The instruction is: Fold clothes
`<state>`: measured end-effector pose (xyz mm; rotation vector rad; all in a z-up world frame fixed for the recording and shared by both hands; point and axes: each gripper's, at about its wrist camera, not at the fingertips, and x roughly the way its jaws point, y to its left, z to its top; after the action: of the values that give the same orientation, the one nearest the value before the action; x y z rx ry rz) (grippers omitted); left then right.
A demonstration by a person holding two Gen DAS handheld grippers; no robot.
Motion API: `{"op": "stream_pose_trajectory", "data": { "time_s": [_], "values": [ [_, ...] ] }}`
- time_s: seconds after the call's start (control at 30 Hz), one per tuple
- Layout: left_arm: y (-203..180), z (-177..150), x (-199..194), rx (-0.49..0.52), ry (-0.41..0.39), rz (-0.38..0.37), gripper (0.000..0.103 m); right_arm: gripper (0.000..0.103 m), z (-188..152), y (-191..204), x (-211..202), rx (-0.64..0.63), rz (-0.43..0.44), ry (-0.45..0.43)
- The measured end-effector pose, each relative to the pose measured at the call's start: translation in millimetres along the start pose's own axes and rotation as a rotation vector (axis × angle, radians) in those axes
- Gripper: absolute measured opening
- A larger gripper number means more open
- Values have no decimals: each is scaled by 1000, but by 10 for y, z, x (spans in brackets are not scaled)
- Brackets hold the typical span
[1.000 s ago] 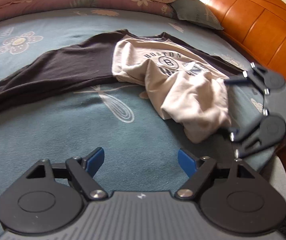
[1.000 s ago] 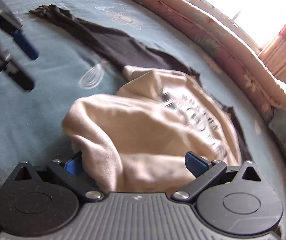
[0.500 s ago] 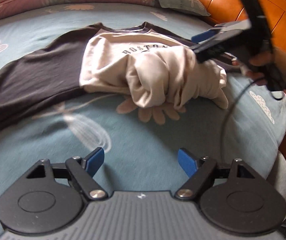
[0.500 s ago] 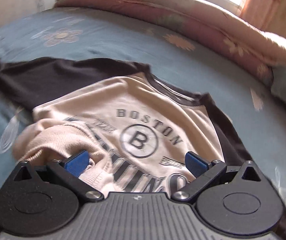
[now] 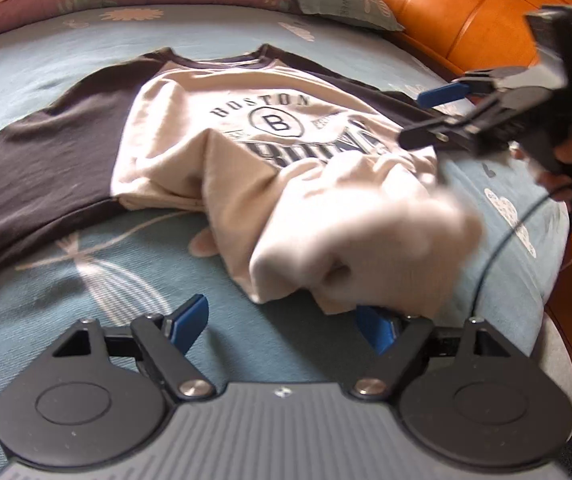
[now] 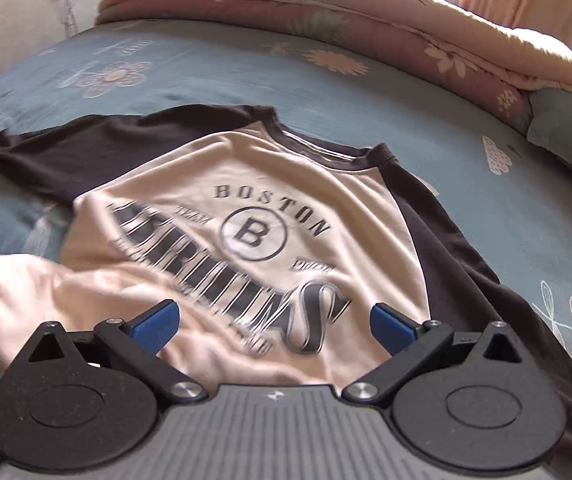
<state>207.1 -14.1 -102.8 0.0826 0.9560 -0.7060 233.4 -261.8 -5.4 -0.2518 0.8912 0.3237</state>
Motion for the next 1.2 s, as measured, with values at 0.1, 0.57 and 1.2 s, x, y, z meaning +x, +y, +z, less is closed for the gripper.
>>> {"op": "stream_pose_trajectory", "data": {
  "time_s": [0.1, 0.57, 1.2],
  "values": [
    [-111, -52, 12, 25, 27, 19, 81, 103, -193, 121, -207, 7, 32, -3],
    [-282, 168, 50, 62, 62, -153, 81, 103, -752, 741, 161, -20, 355, 136],
    [267, 1294, 17, 66, -78, -6, 83, 103, 332, -460, 476, 171, 40, -60]
  ]
}}
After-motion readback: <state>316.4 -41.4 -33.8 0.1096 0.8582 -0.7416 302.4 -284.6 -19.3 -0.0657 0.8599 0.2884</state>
